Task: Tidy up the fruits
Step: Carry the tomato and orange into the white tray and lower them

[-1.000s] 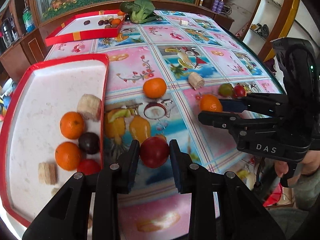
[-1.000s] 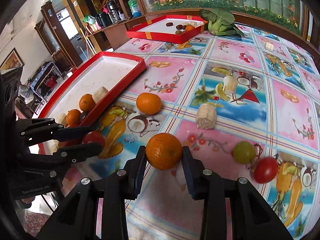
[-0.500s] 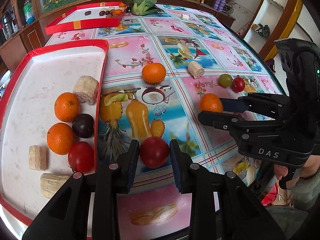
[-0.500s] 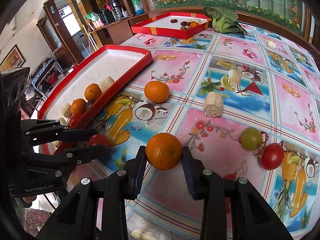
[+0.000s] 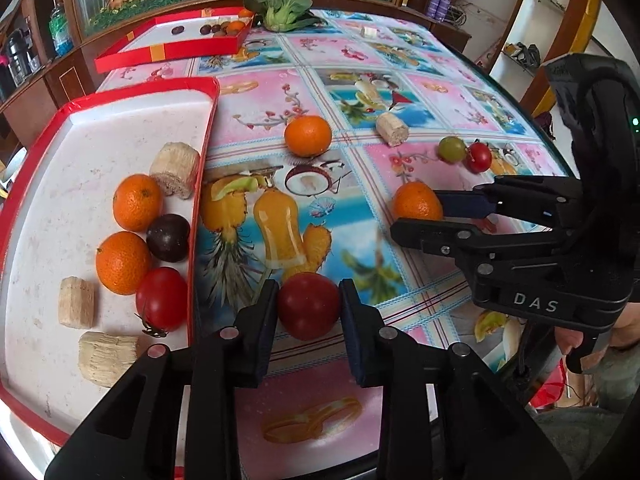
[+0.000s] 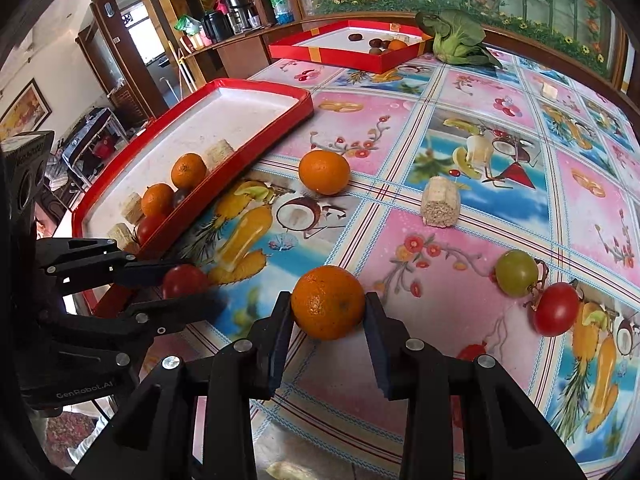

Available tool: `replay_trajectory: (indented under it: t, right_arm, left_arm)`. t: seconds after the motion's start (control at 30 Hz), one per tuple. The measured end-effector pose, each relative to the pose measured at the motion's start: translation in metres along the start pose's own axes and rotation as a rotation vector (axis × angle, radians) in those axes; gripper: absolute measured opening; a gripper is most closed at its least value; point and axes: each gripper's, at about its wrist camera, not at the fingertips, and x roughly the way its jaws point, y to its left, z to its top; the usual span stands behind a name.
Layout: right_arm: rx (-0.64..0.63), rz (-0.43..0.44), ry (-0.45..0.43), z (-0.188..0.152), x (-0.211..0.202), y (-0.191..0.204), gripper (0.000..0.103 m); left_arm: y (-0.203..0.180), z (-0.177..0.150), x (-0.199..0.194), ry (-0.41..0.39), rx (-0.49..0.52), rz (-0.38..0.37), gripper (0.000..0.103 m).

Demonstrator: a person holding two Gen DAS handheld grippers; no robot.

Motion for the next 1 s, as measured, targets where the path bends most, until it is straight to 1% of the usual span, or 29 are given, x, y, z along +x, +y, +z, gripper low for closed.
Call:
replay_trajectory:
  t: [0.13, 0.27, 0.4, 0.5, 0.57, 0.67, 0.8, 0.9, 1.0]
  right_arm:
    - [-0.005, 0.004, -0.010, 0.001, -0.004, 0.003, 0.036]
    - [-0.007, 0.014, -0.013, 0.001, -0.005, 0.005, 0.036]
    - [-0.009, 0.018, -0.019, 0.001, -0.008, 0.006, 0.036]
    - [-0.008, 0.026, -0.024, 0.002, -0.010, 0.007, 0.036]
    - [-0.008, 0.030, -0.025, 0.002, -0.010, 0.008, 0.036]
    - [-0.010, 0.040, -0.023, 0.003, -0.009, 0.010, 0.036]
    - [-0.020, 0.058, -0.020, 0.008, -0.007, 0.017, 0.036]
    - [-0.043, 0.068, -0.024, 0.016, -0.007, 0.027, 0.035]
    - [-0.077, 0.077, -0.030, 0.025, -0.008, 0.041, 0.035]
  left_arm:
    - [0.006, 0.002, -0.013, -0.028, -0.023, -0.009, 0.028]
    - [0.021, 0.000, -0.026, -0.044, -0.065, -0.012, 0.028]
    - [0.044, -0.007, -0.047, -0.072, -0.109, 0.028, 0.028]
    - [0.067, -0.017, -0.062, -0.086, -0.156, 0.080, 0.028]
    - [0.085, -0.026, -0.070, -0.079, -0.196, 0.110, 0.028]
    - [0.099, -0.042, -0.072, -0.054, -0.227, 0.143, 0.028]
    - [0.105, -0.059, -0.068, -0.023, -0.240, 0.145, 0.028]
    - [0.103, -0.061, -0.067, -0.030, -0.238, 0.155, 0.028]
    - [0.101, -0.061, -0.062, -0.021, -0.242, 0.127, 0.028]
